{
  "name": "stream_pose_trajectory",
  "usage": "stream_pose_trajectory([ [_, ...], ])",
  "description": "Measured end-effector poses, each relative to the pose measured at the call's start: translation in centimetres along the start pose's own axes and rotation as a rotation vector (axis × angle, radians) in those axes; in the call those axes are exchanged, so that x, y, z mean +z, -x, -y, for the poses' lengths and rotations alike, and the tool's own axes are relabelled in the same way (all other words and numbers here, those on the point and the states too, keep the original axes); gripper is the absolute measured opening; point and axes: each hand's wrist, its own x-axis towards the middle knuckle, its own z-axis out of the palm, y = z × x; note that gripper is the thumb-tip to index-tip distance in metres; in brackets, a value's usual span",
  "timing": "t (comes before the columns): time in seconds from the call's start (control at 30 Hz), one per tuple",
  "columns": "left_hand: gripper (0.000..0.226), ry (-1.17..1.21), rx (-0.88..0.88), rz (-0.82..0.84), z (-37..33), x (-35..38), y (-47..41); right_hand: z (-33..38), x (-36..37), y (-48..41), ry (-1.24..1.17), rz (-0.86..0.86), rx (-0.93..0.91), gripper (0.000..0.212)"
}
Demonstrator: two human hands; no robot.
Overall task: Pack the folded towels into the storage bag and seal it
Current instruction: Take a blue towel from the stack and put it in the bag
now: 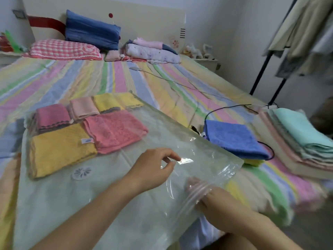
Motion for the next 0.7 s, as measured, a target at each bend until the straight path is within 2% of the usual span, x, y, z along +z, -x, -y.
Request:
stream_pose_trajectory([
  [0.07,0.019,-0.022,-0.019,0.05,-0.5,0.9,-0.5,-0.4,-1.9,1.8,0.058,0.052,0.073,0.055],
  [0.13,0.019,-0.053,-0.04,0.109,-0.6,1.9,-0.8,-0.6,-3.7,2.8,0.024,-0.032,0.179,0.049],
  [0.23,0.018,-0.098,-0.065,0.17,-0.4,3.3,-0.9,-0.5,-6.3,3.5,-0.056,-0.253,0.332,0.03],
  [0.4,0.014,-0.113,-0.09,0.202,0.0,5.4,-0.6,-7.0,-6.3,2.0,-0.162,-0.604,0.629,0.022],
  [0.5,0.014,-0.134,-0.065,0.218,0.0,5.9,-0.6,-12.0,-6.7,1.0,-0.171,-0.722,0.752,0.024],
  [0.57,0.016,-0.137,-0.059,0.241,0.1,6.2,-0.6,-14.7,-7.1,0.4,-0.183,-0.711,0.861,0.031],
  [0.7,0.017,-0.092,-0.096,0.243,0.6,6.4,-0.8,-16.8,-8.4,-0.9,-0.272,-0.54,1.015,0.054],
])
